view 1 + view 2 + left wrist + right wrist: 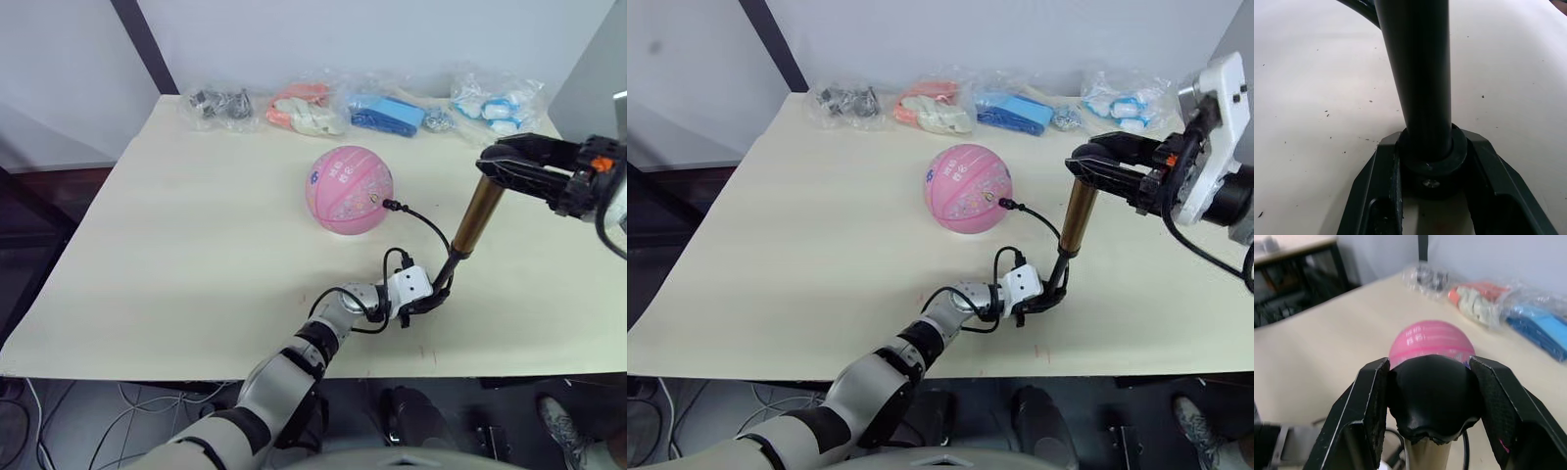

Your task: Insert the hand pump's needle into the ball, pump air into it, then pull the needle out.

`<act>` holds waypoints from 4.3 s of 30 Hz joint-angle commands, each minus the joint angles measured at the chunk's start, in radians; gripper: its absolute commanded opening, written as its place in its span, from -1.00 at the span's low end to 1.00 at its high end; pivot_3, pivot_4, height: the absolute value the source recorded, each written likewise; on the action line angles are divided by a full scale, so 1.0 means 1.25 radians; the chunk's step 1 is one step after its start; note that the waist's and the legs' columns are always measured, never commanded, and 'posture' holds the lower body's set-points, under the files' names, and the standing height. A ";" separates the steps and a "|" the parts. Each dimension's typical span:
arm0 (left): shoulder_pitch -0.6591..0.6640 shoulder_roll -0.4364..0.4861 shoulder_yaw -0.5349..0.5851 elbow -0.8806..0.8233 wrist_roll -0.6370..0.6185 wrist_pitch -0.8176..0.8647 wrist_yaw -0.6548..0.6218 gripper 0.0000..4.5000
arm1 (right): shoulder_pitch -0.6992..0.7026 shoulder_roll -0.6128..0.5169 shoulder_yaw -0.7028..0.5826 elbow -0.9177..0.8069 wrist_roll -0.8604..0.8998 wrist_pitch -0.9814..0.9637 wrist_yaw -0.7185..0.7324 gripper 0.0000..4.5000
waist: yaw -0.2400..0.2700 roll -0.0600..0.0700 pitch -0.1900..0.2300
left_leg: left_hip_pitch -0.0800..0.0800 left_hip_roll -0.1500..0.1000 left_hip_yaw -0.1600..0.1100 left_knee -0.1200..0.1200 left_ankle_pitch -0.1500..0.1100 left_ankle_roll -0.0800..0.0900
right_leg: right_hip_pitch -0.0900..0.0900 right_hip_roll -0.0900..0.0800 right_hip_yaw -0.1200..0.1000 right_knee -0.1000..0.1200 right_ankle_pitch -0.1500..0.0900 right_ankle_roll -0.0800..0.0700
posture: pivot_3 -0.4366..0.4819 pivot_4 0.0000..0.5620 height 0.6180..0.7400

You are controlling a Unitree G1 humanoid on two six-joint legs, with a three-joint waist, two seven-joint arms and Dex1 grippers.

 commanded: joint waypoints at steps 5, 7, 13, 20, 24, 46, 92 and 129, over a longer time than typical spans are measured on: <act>0.047 0.038 -0.020 0.070 0.041 0.044 -0.002 -0.49 | 0.165 0.094 0.049 -0.049 -0.133 -0.078 -0.019 -0.08 | -0.001 0.000 -0.004 | 0.001 0.000 0.001 0.000 0.000 0.000 | 0.001 0.002 0.000 0.001 0.000 0.000 | -0.05 -0.47 1.00; 0.047 0.040 -0.020 0.069 0.041 0.044 -0.003 -0.49 | 0.214 0.132 0.100 -0.065 -0.182 -0.099 -0.018 -0.08 | -0.002 0.000 -0.007 | 0.001 0.000 0.001 0.000 0.000 0.000 | 0.001 0.004 0.000 0.001 0.000 0.000 | -0.05 -0.47 1.00; 0.045 0.038 -0.022 0.070 0.042 0.044 -0.004 -0.49 | 0.343 0.209 0.323 0.002 -0.407 -0.189 0.019 -0.08 | -0.003 -0.003 -0.011 | 0.005 0.001 0.001 -0.001 0.000 0.000 | 0.004 0.006 0.000 0.001 -0.001 0.001 | -0.05 -0.47 1.00; 0.042 0.039 -0.020 0.071 0.041 0.044 -0.004 -0.49 | 0.395 0.278 0.402 0.065 -0.527 -0.255 0.073 -0.08 | -0.006 -0.013 -0.024 | 0.023 0.006 -0.001 -0.008 0.000 0.000 | 0.018 0.011 -0.002 0.000 -0.006 -0.004 | -0.05 -0.47 1.00; 0.043 0.043 -0.020 0.071 0.042 0.044 -0.004 -0.49 | 0.387 0.279 0.372 0.044 -0.536 -0.247 0.090 -0.08 | -0.007 -0.013 -0.025 | 0.026 0.006 -0.001 -0.012 -0.001 0.000 | 0.020 0.011 -0.001 0.000 -0.007 -0.005 | -0.05 -0.47 1.00; 0.040 0.036 -0.024 0.081 0.048 0.039 0.000 -0.49 | -0.024 0.026 -0.031 -0.029 -0.070 0.001 -0.006 -0.08 | 0.000 0.004 -0.001 | 0.012 0.000 -0.001 -0.005 0.000 0.000 | 0.010 0.003 -0.002 -0.001 -0.004 -0.002 | -0.05 -0.47 1.00; 0.049 0.044 -0.023 0.075 0.044 0.044 0.005 -0.49 | 0.430 0.295 0.342 0.049 -0.537 -0.268 0.088 -0.08 | -0.004 -0.014 -0.028 | 0.027 0.006 -0.002 -0.013 0.000 -0.001 | 0.020 0.011 -0.003 0.000 -0.008 -0.007 | -0.05 -0.47 1.00; 0.045 0.032 -0.026 0.084 0.049 0.043 0.003 -0.49 | -0.116 -0.064 -0.057 0.066 0.025 0.009 -0.015 -0.08 | 0.002 0.004 0.002 | -0.002 0.000 -0.001 -0.001 0.000 0.000 | -0.002 0.000 -0.004 0.000 -0.001 -0.002 | -0.05 -0.47 1.00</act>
